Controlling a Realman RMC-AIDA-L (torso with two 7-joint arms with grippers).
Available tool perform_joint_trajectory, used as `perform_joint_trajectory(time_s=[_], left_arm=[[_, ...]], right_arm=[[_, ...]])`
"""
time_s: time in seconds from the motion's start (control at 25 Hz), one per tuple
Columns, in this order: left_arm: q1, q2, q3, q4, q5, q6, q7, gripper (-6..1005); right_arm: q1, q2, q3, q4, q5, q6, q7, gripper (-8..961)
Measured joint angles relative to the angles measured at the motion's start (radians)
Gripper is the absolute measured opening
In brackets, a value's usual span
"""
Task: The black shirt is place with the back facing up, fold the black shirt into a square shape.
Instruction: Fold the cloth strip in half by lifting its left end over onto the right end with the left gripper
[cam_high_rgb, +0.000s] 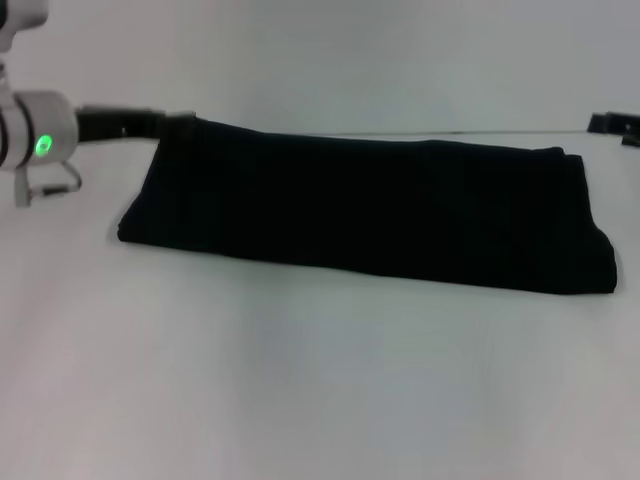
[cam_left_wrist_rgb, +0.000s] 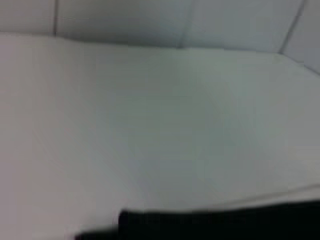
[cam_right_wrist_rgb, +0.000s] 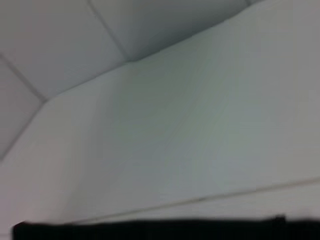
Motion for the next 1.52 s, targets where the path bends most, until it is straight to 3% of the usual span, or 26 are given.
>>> perform_joint_trajectory(time_s=[0.16,0.36,0.6,1.28,1.52], left_arm=[[0.053,-0.016,0.008,0.038,0.008,0.053,-0.001,677],[0.087,-0.024,0.005,0.033,0.079,0.025,-0.001,675],[0.118,-0.036,0.0,0.023,0.124,-0.042,-0.001,671],[0.107,-0.03,0.01,-0.041,0.136,-0.033,0.009,668],[0.105,-0.035,0.051,-0.041,0.137,-0.031,0.018,667]], right_arm=[[-0.054,-0.019,0.002,-0.02,0.013,-0.13,0.043,721],[-0.104,-0.04,0.02,-0.021,0.049,-0.236,0.047,715],[-0.119,-0.038,0.031,-0.017,0.06,-0.25,0.048,711],[-0.107,-0.034,0.023,-0.015,0.057,-0.223,0.049,711],[-0.107,-0.032,0.023,-0.015,0.056,-0.222,0.049,710]])
